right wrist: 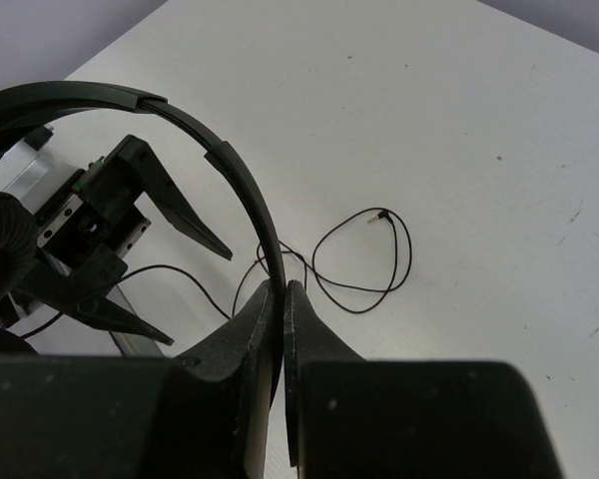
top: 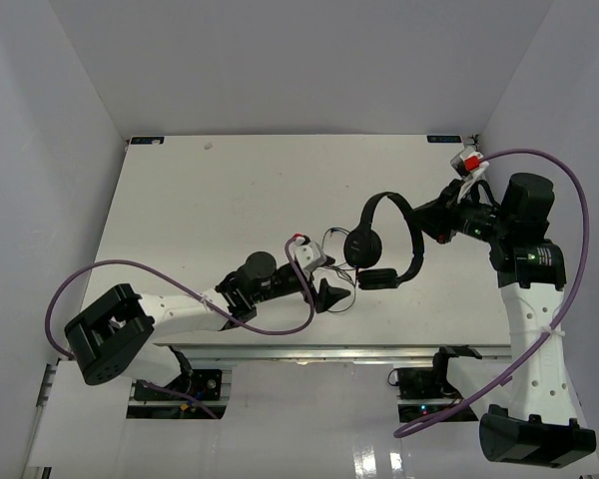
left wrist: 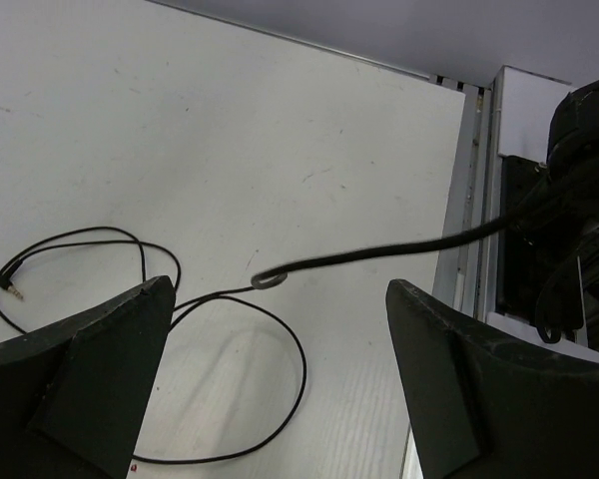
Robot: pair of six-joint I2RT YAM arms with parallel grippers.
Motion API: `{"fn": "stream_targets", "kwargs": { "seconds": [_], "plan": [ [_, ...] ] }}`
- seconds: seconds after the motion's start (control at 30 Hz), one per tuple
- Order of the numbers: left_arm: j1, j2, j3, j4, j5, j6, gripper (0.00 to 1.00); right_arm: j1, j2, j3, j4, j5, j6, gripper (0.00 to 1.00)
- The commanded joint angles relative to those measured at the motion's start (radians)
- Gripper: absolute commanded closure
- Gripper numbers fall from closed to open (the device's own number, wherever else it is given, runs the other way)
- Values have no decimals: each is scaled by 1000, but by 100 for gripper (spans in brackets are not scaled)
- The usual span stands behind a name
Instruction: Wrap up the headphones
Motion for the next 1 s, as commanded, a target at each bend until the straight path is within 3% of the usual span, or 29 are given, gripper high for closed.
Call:
{"fn": "stream_targets", "kwargs": {
  "seconds": [0.0, 0.13, 0.3, 0.53, 0.8, 0.97],
  "plan": [
    [-22, 32, 31, 120, -12, -9, 5, 3, 15, 82, 69, -54, 104, 92],
    [-24, 74, 30, 180, -31, -44, 13, 3, 17, 86, 83, -73, 152, 92],
    [-24, 119, 7, 299, -98, -90, 13, 3, 9, 105, 91, -88, 186, 92],
    [-24, 163, 12, 360, -87, -122, 42, 3, 12, 139, 96, -100, 223, 92],
    [-24, 190, 2, 411, -77, -142, 50, 3, 22, 203, 116, -109, 268, 92],
    [-24, 189, -8, 421, -70, -148, 42, 1, 29, 234, 121, -107, 283, 92]
  ]
}}
